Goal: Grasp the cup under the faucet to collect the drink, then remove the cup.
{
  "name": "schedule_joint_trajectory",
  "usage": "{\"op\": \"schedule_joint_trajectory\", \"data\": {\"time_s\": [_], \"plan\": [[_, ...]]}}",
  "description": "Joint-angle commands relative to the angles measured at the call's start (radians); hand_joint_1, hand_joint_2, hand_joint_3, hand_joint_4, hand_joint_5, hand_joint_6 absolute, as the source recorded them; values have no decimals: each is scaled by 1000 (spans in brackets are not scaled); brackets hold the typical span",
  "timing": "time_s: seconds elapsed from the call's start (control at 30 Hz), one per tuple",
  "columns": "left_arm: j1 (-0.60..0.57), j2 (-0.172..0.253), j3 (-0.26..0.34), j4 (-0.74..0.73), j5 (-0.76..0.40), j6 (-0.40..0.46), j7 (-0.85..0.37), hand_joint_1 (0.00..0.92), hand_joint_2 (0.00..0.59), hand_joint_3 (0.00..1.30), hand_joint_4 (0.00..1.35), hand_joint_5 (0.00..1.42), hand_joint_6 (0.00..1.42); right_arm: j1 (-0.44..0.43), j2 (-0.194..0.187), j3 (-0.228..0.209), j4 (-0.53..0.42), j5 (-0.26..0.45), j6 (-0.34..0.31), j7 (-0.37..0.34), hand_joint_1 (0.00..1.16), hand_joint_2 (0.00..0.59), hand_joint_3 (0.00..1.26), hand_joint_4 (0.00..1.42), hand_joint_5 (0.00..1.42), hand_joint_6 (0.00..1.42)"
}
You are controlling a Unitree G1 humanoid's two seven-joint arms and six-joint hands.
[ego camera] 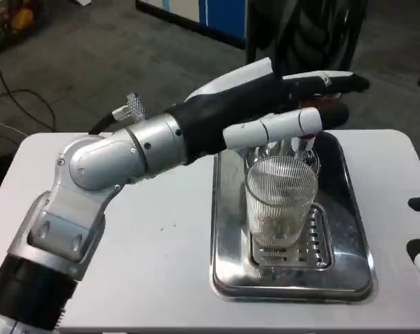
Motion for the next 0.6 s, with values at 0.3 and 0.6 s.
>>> {"op": "schedule_joint_trajectory", "data": {"time_s": [0.3,0.6], "plan": [[4,45,-63,70,114,-50,-22,0,119,136,27,124,160,-17,-7,8,-5,17,34,-4,329,441,168,86,97,0],[-2,58,-95,79,165,-92,-13,0,114,121,7,101,96,-20,-6,12,-7,25,51,-6,318,446,166,86,97,0]]}}
